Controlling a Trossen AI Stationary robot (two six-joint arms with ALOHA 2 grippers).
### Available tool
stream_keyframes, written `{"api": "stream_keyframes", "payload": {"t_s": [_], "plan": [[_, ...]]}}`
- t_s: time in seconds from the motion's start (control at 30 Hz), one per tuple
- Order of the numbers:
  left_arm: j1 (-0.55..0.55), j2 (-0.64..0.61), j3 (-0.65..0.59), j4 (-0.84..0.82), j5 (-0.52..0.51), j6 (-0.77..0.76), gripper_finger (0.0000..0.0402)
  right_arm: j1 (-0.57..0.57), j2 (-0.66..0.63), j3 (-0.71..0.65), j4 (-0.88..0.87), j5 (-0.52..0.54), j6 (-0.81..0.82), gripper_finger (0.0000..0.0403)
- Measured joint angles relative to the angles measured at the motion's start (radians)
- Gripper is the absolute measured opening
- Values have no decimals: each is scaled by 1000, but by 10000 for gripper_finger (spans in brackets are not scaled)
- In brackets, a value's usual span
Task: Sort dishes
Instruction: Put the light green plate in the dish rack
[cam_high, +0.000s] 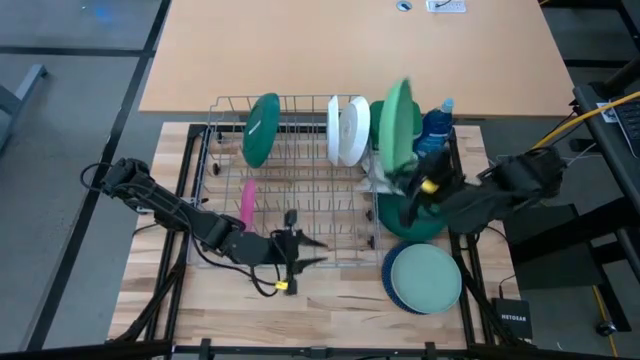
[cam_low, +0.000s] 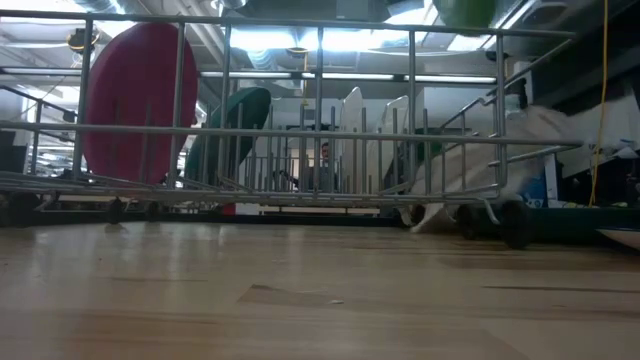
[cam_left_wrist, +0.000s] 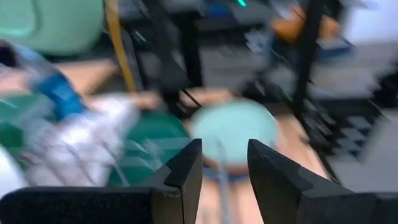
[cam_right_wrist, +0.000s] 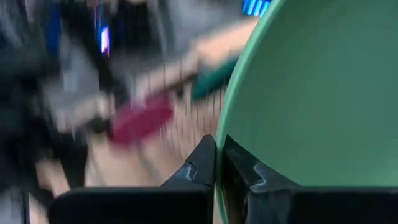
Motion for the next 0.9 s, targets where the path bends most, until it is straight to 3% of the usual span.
{"api": "stream_keyframes", "payload": {"t_s": [0.17, 0.33, 0.57, 0.9], "plan": [[0, 0, 0, 239, -213, 172, 117, 0, 0, 41, 319, 207, -195, 11], [12, 0, 0, 486, -348, 343, 117, -5, 5, 41, 649, 228, -475, 11], [56, -1, 0, 696, -351, 529, 117, -80, 17, 40, 837, -3, -592, 11], [130, -1, 0, 669, -348, 482, 117, -221, 36, 40, 971, -253, -594, 12]]}}
